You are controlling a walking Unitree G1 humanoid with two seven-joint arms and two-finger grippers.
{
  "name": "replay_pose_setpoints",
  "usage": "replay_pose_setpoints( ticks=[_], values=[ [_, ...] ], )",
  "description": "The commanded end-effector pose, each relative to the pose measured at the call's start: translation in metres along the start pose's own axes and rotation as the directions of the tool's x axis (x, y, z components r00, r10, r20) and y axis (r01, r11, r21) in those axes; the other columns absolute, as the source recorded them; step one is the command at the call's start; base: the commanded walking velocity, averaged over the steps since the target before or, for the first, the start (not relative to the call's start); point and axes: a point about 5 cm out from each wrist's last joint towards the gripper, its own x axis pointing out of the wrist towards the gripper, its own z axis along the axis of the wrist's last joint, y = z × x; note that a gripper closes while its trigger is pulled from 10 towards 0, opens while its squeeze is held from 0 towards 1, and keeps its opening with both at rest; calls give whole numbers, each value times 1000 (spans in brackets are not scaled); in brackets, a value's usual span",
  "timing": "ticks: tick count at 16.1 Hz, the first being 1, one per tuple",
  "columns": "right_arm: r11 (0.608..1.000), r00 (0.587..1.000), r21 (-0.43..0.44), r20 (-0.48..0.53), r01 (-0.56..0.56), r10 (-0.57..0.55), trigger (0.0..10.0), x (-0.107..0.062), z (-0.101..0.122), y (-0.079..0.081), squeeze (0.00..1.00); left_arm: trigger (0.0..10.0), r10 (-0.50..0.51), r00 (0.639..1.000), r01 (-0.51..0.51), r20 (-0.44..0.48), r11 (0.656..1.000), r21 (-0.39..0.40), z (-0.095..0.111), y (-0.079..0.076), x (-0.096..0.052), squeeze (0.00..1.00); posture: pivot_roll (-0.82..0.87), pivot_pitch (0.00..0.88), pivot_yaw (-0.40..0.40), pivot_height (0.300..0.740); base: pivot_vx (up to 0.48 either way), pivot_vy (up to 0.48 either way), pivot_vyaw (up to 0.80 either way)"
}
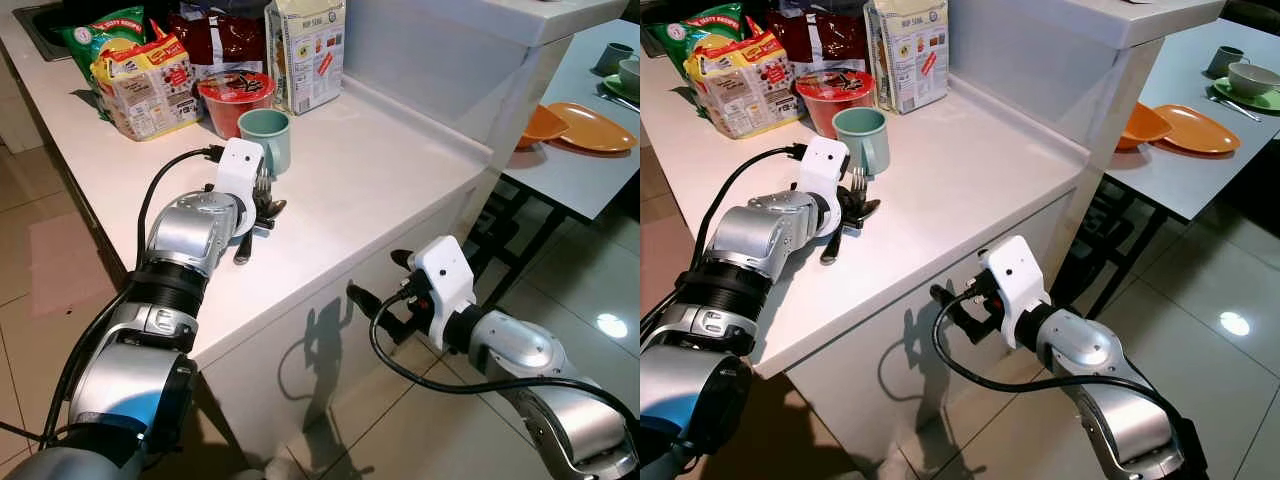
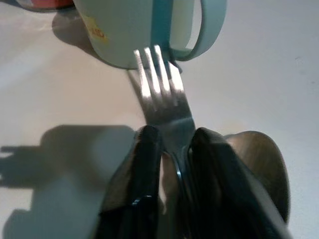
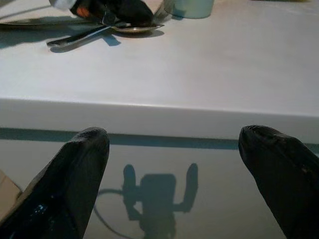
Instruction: Setting the table
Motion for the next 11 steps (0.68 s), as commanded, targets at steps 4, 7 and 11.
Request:
replay_pose_setpoints(
  ticks=[4, 7, 11],
  values=[
    [1000, 1000, -23, -14, 7, -8, 10000, -1, -3, -2, 0, 0, 1, 1000, 0, -27, 1000, 30, -7, 3, 0, 0, 50, 0, -13, 740, 0, 0, 0],
    [1000, 1000, -30, -9, 9, -9, 10000, -1, -1, -2, 0, 0, 3, 1000, -2, -17, 999, 36, -5, 7, -3, 0, 50, 0, -13, 740, 0, 0, 0],
    [999, 1000, -31, -10, 14, -14, 10000, -1, -1, -2, 0, 0, 14, 1000, -14, 9, 1000, -6, -3, 23, -12, 0, 51, 0, -13, 740, 0, 0, 0]
  ],
)
